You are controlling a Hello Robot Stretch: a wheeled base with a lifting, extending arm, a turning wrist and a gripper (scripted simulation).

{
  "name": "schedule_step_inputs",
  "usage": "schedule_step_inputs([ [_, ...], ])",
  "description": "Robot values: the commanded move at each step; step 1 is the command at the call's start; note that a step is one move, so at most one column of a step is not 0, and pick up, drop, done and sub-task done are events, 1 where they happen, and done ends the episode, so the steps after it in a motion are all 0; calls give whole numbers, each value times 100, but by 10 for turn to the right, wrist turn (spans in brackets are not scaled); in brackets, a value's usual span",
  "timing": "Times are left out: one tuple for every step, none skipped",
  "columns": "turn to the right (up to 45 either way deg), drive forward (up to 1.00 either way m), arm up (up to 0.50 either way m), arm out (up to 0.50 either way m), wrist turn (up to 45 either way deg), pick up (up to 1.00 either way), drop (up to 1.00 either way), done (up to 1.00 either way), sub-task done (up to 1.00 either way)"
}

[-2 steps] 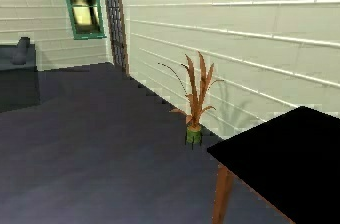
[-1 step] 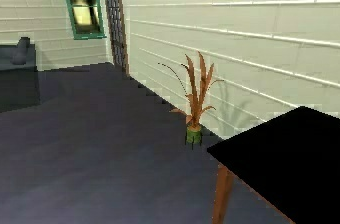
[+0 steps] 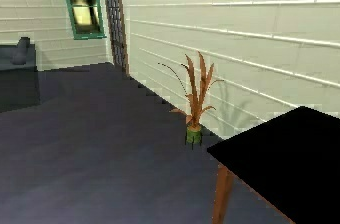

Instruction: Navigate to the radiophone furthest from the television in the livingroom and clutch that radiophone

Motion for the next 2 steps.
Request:
schedule_step_inputs([
  [0, 0, 0, 48, 0, 0, 0, 0, 0],
  [0, 0, 0, 0, 450, 0, 0, 0, 0],
])
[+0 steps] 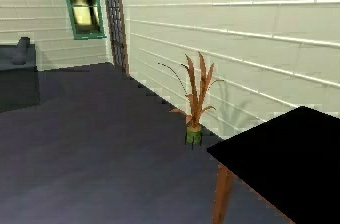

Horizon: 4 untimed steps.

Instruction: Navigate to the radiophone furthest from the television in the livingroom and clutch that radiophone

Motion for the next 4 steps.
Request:
schedule_step_inputs([
  [0, 0, 0, 0, 450, 0, 0, 0, 0],
  [0, 0, 0, 0, 450, 0, 0, 0, 0],
  [0, 0, 0, 0, 270, 0, 0, 0, 0],
  [0, 0, -30, 0, 0, 0, 0, 0, 0],
])
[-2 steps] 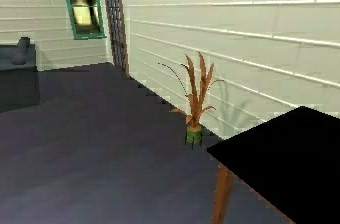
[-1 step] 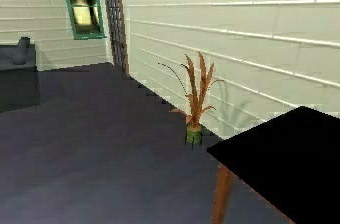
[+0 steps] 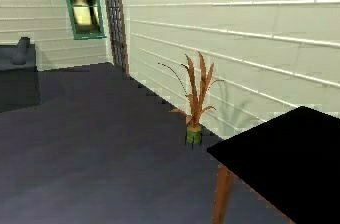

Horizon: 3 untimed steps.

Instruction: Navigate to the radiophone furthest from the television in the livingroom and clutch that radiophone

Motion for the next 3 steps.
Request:
schedule_step_inputs([
  [0, 0, 0, 0, 0, 100, 0, 0, 0],
  [0, 0, 10, 0, 0, 0, 0, 0, 0],
  [0, 0, 0, 0, 0, 0, 0, 100, 0],
])
